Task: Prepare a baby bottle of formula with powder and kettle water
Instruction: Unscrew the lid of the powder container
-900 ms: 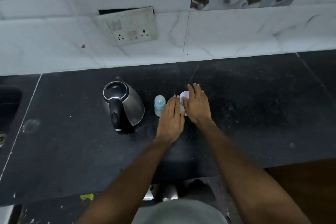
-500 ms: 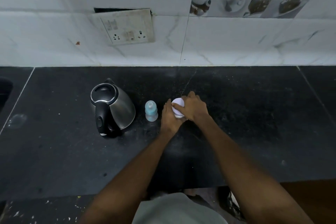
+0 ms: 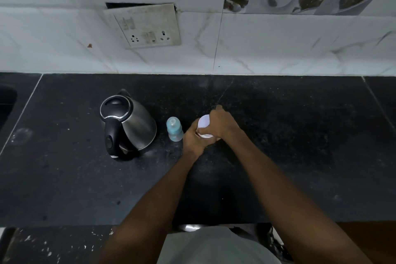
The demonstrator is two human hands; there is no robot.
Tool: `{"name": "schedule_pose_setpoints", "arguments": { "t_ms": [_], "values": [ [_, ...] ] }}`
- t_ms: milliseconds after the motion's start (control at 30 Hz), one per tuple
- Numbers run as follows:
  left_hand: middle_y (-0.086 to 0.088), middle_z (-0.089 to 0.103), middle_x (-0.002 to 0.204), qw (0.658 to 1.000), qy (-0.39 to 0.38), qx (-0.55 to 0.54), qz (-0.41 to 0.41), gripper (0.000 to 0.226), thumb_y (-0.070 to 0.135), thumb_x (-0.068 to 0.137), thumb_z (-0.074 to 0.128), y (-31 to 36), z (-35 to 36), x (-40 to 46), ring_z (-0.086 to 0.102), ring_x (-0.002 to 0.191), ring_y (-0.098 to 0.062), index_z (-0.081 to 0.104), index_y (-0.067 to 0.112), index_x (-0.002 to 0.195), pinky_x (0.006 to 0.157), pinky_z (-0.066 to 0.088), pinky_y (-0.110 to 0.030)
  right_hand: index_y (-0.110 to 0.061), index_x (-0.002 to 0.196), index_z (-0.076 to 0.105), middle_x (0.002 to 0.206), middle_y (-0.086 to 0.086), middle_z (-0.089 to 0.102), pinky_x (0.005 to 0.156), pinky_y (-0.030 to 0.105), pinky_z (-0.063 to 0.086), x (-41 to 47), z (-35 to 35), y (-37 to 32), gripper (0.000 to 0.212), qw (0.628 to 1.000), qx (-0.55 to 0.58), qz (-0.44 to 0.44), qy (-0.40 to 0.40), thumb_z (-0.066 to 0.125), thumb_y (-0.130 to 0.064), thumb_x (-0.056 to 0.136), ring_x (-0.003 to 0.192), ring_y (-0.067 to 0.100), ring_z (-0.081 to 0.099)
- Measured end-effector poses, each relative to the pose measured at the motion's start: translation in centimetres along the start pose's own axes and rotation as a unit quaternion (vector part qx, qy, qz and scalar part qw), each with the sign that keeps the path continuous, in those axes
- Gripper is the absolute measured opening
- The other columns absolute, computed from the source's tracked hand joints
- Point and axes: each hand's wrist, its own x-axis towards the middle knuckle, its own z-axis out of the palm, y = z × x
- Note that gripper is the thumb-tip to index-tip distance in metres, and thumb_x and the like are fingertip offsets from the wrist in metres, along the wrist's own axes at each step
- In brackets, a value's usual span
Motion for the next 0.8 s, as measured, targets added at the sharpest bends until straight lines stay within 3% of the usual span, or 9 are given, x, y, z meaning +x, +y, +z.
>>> {"name": "schedule_pose_setpoints", "arguments": {
  "t_ms": [67,200,467,633,800],
  "values": [
    [0.004,0.079,0.115,1.000,-0.010,0.024,0.013,0.086,0.026,0.054,0.100,0.2,-0.3,-0.1,0.075,0.108,-0.015,0.065,0.026,0.132,0.092,0.061,-0.029,-0.003,0.127,0.062,0.137,0.020,0.050,0.090,0.040,0.051,0.3,-0.2,0.1,0.076,1.000,0.007,-0.006,-0.004,0.080,-0.057,0.077,0.113,0.038,0.062],
    [0.003,0.080,0.109,0.999,-0.015,0.027,0.025,0.076,0.021,0.058,0.099,-0.4,-0.2,0.1,0.077,0.103,-0.015,0.067,0.029,0.127,0.096,0.062,-0.039,-0.002,0.127,0.061,0.141,0.018,0.048,0.092,0.042,0.052,0.4,-0.5,-0.1,0.076,1.000,0.007,-0.017,-0.010,0.082,-0.052,0.075,0.117,0.038,0.060],
    [0.007,0.079,0.109,0.997,0.007,0.064,0.029,0.088,0.043,0.052,0.098,-0.8,-0.1,0.2,0.075,0.103,-0.012,0.065,0.029,0.132,0.096,0.062,-0.040,-0.001,0.136,0.056,0.146,0.018,0.047,0.097,0.043,0.051,0.5,-1.0,0.2,0.082,0.997,-0.026,-0.070,-0.019,0.082,-0.052,0.076,0.120,0.037,0.060],
    [0.007,0.079,0.108,0.997,0.017,0.068,0.030,0.083,0.039,0.057,0.100,-0.9,0.0,0.3,0.075,0.102,-0.011,0.064,0.030,0.130,0.095,0.062,-0.039,-0.002,0.126,0.061,0.131,0.014,0.054,0.089,0.041,0.053,0.2,-1.5,0.4,0.074,0.994,-0.045,-0.097,-0.011,0.083,-0.051,0.075,0.107,0.034,0.064],
    [0.006,0.076,0.115,0.996,0.021,0.063,0.053,0.076,0.022,0.065,0.095,-1.1,0.4,-0.3,0.072,0.108,-0.013,0.061,0.030,0.132,0.098,0.060,-0.043,-0.004,0.135,0.057,0.153,0.013,0.037,0.089,0.042,0.052,-0.1,-0.5,0.7,0.079,0.993,-0.065,-0.095,0.002,0.076,-0.057,0.079,0.110,0.036,0.064]
  ]
}}
